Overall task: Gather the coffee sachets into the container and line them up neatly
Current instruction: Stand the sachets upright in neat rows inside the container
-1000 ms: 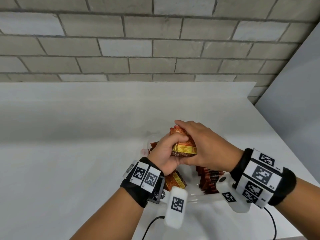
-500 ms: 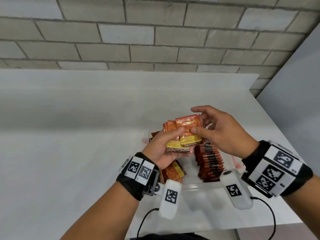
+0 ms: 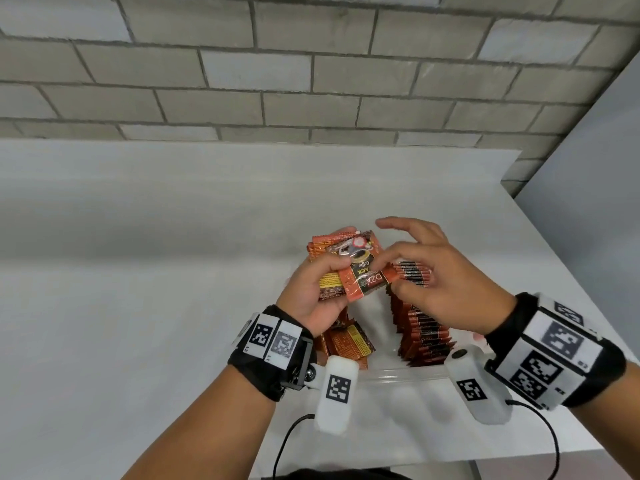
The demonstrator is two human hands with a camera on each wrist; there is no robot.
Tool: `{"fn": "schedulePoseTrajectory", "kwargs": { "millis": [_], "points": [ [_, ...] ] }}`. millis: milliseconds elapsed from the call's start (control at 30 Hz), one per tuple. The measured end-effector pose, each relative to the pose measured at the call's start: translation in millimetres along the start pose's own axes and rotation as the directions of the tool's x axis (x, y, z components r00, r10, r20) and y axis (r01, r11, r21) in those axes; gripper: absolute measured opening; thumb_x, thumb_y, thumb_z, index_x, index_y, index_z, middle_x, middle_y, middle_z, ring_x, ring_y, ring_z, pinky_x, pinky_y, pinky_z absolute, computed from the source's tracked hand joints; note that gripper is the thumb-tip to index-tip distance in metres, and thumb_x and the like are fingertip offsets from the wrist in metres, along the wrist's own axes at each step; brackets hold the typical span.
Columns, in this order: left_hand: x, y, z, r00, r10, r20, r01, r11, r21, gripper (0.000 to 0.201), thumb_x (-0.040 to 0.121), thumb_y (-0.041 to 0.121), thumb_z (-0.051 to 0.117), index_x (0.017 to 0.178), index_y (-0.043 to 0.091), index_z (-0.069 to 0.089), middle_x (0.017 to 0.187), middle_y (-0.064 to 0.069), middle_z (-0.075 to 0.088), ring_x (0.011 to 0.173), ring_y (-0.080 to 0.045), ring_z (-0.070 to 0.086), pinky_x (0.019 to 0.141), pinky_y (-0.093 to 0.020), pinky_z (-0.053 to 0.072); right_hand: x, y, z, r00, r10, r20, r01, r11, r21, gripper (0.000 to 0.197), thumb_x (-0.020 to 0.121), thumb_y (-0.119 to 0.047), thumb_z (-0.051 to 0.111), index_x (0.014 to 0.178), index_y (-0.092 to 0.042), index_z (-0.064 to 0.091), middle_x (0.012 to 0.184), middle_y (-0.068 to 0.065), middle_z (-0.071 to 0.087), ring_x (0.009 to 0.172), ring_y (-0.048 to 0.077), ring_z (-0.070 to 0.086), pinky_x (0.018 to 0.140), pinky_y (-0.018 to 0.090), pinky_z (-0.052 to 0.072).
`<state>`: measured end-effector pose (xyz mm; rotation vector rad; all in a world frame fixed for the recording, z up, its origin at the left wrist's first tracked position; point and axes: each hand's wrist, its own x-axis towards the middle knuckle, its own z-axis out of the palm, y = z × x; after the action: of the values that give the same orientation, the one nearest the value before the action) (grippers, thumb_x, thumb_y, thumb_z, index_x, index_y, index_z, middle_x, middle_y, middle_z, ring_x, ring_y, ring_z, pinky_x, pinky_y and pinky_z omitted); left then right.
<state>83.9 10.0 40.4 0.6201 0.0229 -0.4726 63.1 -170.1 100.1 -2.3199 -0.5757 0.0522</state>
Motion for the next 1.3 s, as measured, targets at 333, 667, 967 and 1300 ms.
{"fn": "schedulePoseTrajectory", "kwargs": {
  "millis": [333,667,967,1300],
  "points": [
    [-1.3,-1.9,6.1,0.992,0.111,-0.057,-0.107,0.992,0.066,0.058,0.076,0.003,0.058,0.134,0.005,0.047,0.11,-0.014,0.066,0.098,-0.028,0.066,0.078,-0.038,0.056,5.7,-15.4,10.1,0.909,0.415,-0.029,-0.35,0.801,0.485,0.015,0.085,-0.01,0.067,0.096,-0.011,0.058,0.073,0.006,0.071,0.067,0.019,0.067,0.079,0.045,0.054],
    [-3.5,-1.7,2.0,0.97,0.224,-0.09,-0.212,0.969,0.128,0.048,0.069,-0.003,0.063,0.112,0.019,0.06,0.107,-0.01,0.068,0.092,-0.023,0.068,0.074,-0.033,0.057,18.1,-14.0,9.3,0.859,0.506,0.086,-0.441,0.642,0.627,0.017,0.091,-0.004,0.057,0.107,-0.012,0.057,0.073,0.005,0.063,0.061,0.014,0.061,0.059,0.031,0.057],
    [-4.2,11.9,-14.7,0.954,0.201,-0.225,-0.179,0.977,0.114,0.03,0.071,0.012,0.07,0.099,0.014,0.062,0.09,-0.008,0.064,0.078,-0.022,0.066,0.071,-0.035,0.054,47.3,5.2,-26.5,0.898,0.44,0.022,-0.431,0.867,0.25,0.009,0.088,-0.001,0.06,0.087,-0.01,0.061,0.077,0.004,0.062,0.059,0.013,0.061,0.056,0.018,0.053],
    [-12.1,19.1,-32.5,0.939,0.145,-0.311,-0.1,0.983,0.156,0.01,0.086,0.013,0.06,0.095,0.013,0.063,0.086,-0.007,0.066,0.078,-0.021,0.067,0.074,-0.036,0.052,80.6,41.0,16.9,0.865,0.455,0.212,-0.217,0.72,-0.66,0.019,0.087,-0.014,0.06,0.104,-0.019,0.068,0.114,0.008,0.062,0.1,0.024,0.059,0.082,0.03,0.048]
  ]
}}
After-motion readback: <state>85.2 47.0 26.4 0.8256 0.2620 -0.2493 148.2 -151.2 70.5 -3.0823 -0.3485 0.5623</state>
